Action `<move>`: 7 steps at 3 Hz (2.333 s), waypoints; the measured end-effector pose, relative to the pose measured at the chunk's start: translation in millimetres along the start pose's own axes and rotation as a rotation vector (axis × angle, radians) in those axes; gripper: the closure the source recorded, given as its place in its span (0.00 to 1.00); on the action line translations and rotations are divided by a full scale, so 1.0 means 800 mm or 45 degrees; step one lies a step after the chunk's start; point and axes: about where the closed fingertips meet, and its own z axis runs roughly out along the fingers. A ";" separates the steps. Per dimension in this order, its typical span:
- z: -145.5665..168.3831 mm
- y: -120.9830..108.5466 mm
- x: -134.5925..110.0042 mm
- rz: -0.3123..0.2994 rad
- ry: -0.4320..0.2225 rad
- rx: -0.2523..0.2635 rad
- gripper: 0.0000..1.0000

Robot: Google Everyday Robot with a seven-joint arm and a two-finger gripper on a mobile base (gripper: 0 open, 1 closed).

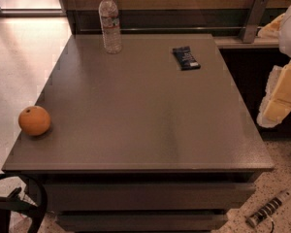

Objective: Move rxbar blueberry near orange

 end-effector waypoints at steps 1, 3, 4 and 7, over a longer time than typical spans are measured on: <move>0.000 0.000 0.000 0.000 0.000 0.000 0.00; -0.013 -0.055 -0.002 0.099 -0.067 0.134 0.00; -0.013 -0.096 -0.004 0.177 -0.154 0.241 0.00; 0.089 -0.196 -0.040 0.561 -0.574 0.415 0.00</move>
Offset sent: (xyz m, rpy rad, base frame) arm 0.0215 -0.0074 0.0109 0.0191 -0.0465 -0.0403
